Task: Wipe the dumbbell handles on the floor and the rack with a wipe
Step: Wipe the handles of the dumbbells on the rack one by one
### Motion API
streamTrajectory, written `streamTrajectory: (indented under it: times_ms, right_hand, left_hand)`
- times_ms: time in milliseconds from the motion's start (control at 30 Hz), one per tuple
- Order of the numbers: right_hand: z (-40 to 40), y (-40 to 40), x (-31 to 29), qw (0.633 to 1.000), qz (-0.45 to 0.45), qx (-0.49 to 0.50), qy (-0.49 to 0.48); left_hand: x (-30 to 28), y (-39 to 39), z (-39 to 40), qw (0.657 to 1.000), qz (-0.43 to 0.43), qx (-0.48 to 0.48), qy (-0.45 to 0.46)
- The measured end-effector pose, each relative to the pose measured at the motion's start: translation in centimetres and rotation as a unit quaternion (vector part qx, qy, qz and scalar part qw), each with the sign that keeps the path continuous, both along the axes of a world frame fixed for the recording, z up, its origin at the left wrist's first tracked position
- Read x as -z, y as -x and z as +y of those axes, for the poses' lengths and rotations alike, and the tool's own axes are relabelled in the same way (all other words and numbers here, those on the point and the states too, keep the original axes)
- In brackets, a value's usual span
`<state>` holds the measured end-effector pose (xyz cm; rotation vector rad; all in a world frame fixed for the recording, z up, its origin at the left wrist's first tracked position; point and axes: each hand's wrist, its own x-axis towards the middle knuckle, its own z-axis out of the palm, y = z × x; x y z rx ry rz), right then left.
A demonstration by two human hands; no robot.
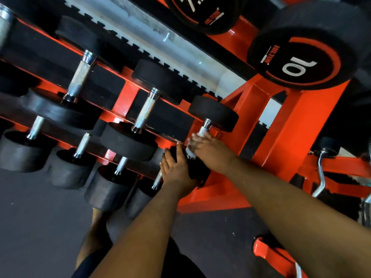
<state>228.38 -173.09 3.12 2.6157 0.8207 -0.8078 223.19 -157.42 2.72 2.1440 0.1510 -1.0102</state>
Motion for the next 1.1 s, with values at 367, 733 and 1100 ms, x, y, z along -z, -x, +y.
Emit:
streamTrajectory:
  times_ms: [367, 733, 1100]
  right_hand:
    - [1.1, 2.6, -1.1, 0.991, 0.112, 0.07, -0.025]
    - [7.6, 0.3, -2.6, 0.866, -0.074, 0.317, -0.379]
    - [15.0, -7.5, 1.4, 0.948, -0.124, 0.111, -0.271]
  left_hand:
    - [-0.4, 0.6, 1.1, 0.999, -0.026, -0.002, 0.035]
    - [-0.8, -0.8, 10.6, 0.942, -0.318, 0.075, -0.076]
    - [-0.1, -7.0, 13.7, 0.987, -0.099, -0.047, -0.113]
